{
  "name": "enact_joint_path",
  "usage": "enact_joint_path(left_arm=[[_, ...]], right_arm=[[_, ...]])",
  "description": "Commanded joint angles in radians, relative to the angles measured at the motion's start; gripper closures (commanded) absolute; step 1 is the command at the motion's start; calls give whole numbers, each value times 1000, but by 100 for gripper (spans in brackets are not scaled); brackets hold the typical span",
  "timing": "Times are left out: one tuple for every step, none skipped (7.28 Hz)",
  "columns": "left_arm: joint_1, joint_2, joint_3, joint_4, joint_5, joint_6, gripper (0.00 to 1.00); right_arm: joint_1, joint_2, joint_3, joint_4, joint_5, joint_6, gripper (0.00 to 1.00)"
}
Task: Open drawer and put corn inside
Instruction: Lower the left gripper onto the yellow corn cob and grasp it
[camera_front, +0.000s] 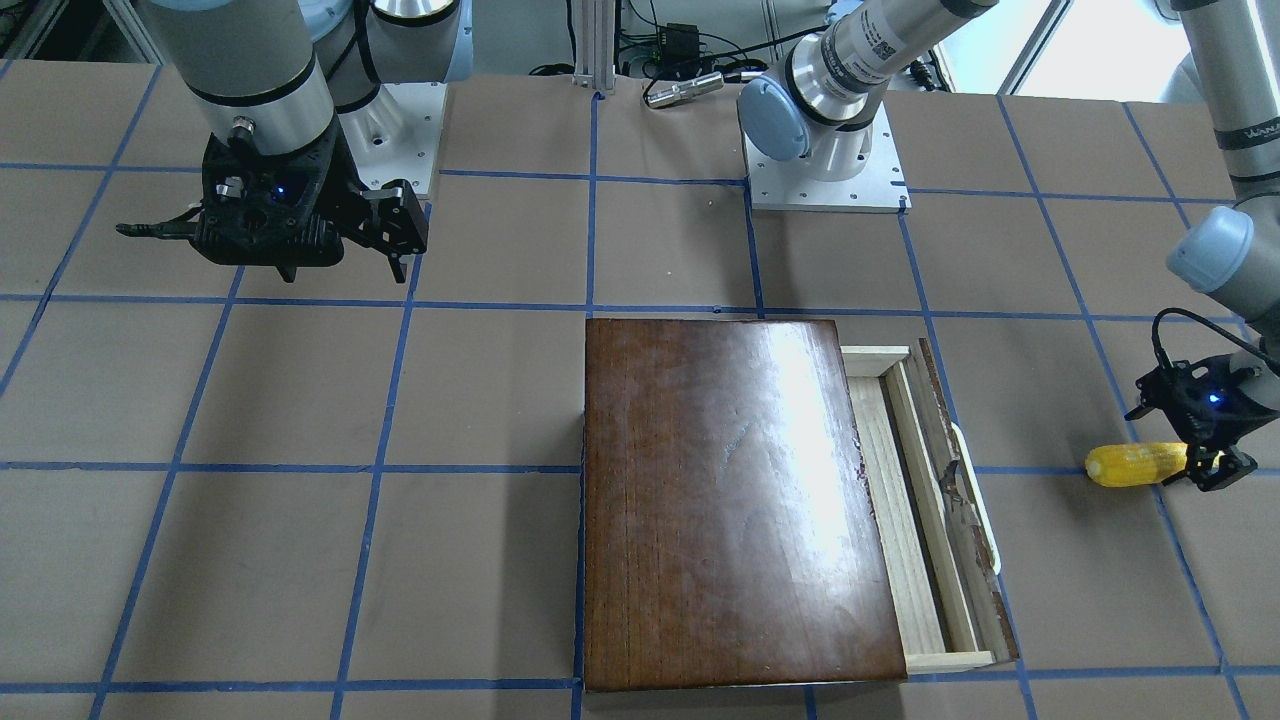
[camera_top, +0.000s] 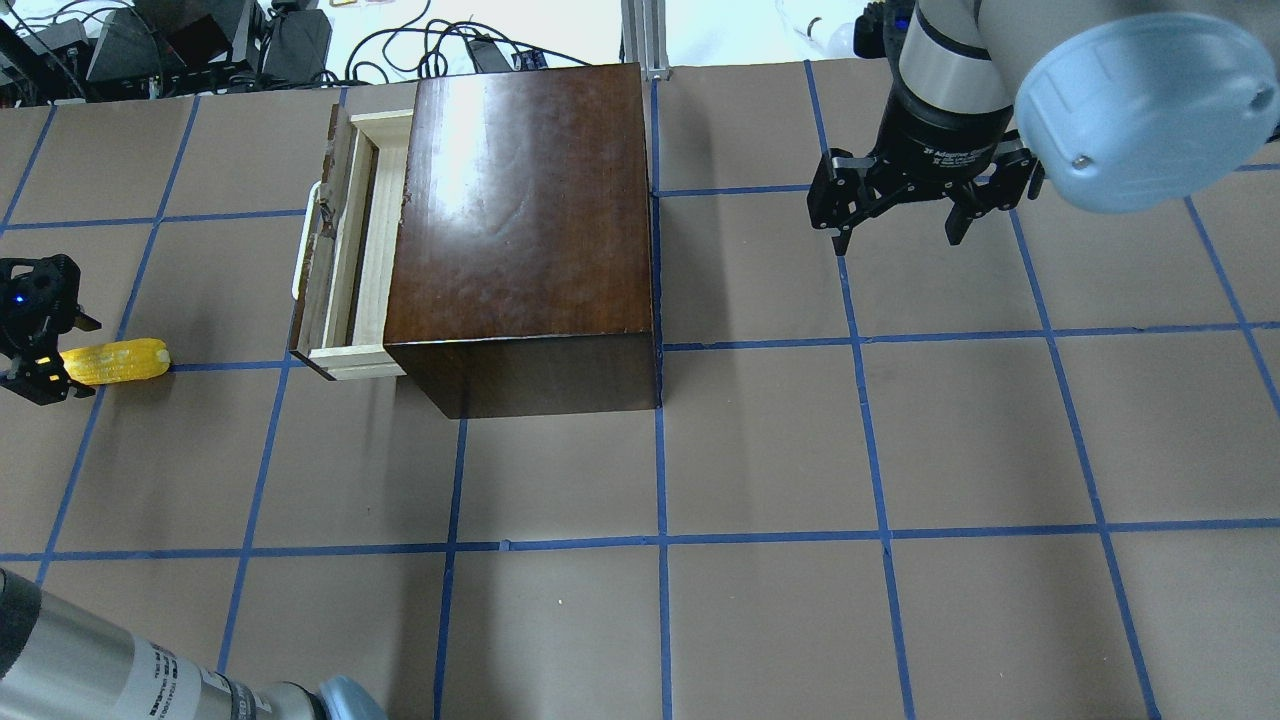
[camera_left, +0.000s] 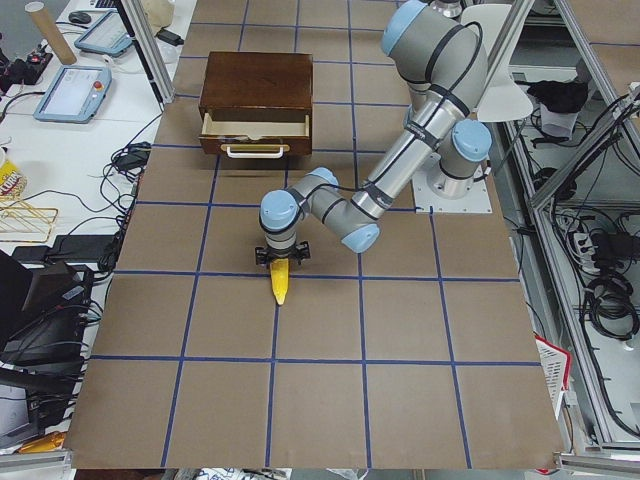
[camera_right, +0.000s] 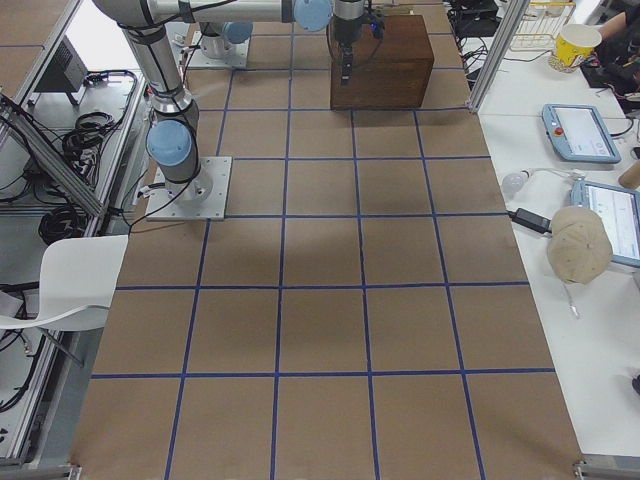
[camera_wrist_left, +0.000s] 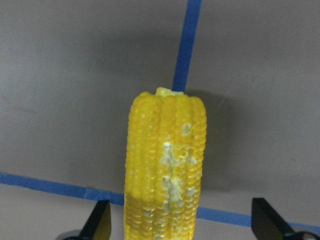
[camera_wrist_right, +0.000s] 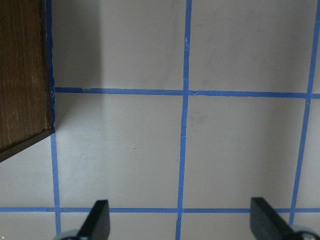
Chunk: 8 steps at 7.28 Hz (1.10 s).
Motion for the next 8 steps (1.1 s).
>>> enact_joint_path(left_arm=[[0, -35, 9, 12, -2, 26, 10], [0, -37, 10, 29, -5, 29, 48], [-2, -35, 19, 29, -7, 30, 93], [-2, -34, 38, 26, -8, 30, 96], [-3, -35, 38, 26, -10, 30, 100], [-6, -26, 39, 28, -14, 27, 100], [-14, -17, 39, 26, -15, 26, 100], [-20, -2, 39, 20, -16, 17, 100]], right_arm=[[0, 0, 0, 0, 0, 0, 0], [0, 0, 0, 0, 0, 0, 0], [0, 0, 0, 0, 0, 0, 0], [0, 0, 0, 0, 0, 0, 0], [0, 0, 0, 0, 0, 0, 0], [0, 0, 0, 0, 0, 0, 0], [0, 0, 0, 0, 0, 0, 0], [0, 0, 0, 0, 0, 0, 0]])
